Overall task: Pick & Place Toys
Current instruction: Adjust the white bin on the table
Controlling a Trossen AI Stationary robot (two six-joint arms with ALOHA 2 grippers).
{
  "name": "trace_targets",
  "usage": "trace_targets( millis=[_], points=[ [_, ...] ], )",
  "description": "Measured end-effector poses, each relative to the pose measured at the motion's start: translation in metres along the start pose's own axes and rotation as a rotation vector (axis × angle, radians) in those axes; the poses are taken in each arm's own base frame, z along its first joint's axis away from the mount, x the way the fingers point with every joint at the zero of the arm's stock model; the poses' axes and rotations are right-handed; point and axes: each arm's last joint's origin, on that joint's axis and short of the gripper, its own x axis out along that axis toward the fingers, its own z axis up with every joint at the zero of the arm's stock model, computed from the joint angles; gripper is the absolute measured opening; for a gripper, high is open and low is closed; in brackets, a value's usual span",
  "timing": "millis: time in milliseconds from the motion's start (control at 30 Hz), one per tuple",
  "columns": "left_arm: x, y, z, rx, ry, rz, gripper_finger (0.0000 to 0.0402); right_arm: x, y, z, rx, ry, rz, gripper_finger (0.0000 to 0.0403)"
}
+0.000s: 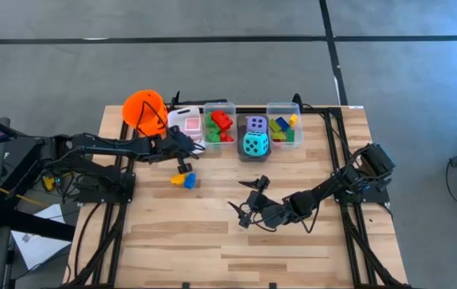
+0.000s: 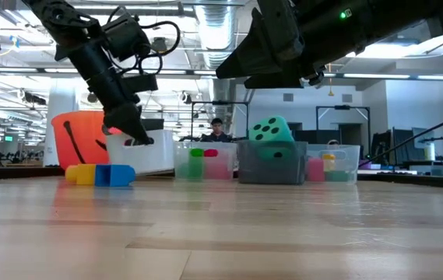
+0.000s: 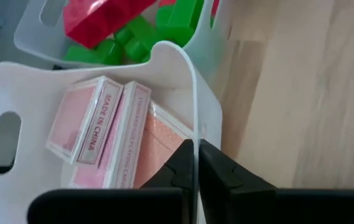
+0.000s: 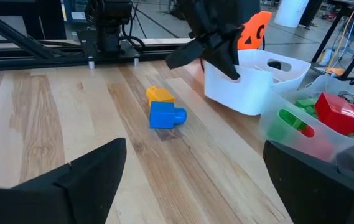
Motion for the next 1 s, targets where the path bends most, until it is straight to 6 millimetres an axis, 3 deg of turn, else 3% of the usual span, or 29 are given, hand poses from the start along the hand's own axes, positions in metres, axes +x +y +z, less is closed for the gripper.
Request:
trace_targets(
  millis=[267,733,1000],
  points=[
    [0.000,-0.001,0.002,-0.003,-0.023,-0.031,0.0001,0.002,-0.001,0.000,0.000,0.004,0.006,0.0372],
    [0.000,-0.001,0.001,0.234,-0.033,-0.071,0.0001,0.005,-0.004,0.000,0.030,0.013,-0.002,0.0372],
    [0.006,0.016,-0.003,0.222,-0.002,-0.028,0.0001,0.005,-0.004,0.000,0.032,0.013,-0.002,0.0372]
  ],
)
